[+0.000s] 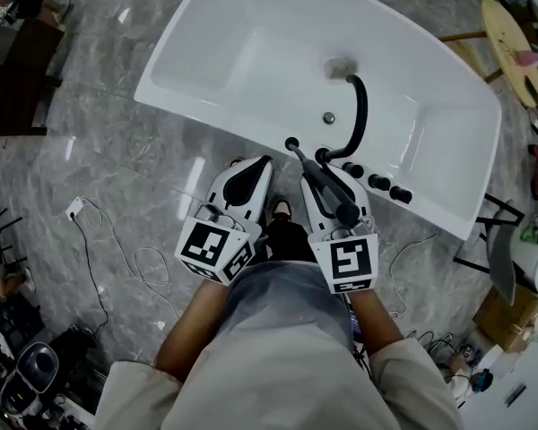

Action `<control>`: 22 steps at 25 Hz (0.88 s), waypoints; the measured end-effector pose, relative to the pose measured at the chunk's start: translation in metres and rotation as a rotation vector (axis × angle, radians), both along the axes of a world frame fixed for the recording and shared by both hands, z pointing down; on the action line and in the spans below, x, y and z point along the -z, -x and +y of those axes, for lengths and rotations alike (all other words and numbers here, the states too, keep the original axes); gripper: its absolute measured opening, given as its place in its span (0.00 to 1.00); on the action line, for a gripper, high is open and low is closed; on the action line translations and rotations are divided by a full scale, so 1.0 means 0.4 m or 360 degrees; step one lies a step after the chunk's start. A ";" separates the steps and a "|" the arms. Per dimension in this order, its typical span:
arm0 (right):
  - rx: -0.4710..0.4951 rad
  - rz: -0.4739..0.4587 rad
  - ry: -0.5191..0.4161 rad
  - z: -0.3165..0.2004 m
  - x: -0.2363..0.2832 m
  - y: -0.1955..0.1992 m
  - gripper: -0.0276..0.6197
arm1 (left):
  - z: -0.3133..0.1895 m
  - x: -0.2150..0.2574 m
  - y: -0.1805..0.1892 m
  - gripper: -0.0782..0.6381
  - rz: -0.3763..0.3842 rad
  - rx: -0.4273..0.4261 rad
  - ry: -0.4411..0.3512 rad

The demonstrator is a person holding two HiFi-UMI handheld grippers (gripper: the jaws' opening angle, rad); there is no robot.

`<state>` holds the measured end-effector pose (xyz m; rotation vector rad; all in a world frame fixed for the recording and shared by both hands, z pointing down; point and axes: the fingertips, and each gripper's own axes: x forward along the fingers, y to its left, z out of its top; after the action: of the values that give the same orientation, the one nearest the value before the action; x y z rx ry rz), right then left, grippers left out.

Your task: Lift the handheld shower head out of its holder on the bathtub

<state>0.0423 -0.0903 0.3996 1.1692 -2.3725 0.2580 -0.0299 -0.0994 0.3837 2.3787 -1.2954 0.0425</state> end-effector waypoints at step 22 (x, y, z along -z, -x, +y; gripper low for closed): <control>-0.0038 -0.0139 -0.0208 0.003 0.175 -0.005 0.27 | 0.046 0.096 -0.004 0.12 0.0037 0.0049 -0.0135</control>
<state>0.0442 -0.0889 0.3294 1.2702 -2.4850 0.1671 -0.0283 -0.0809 0.3454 2.4219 -1.3478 -0.0505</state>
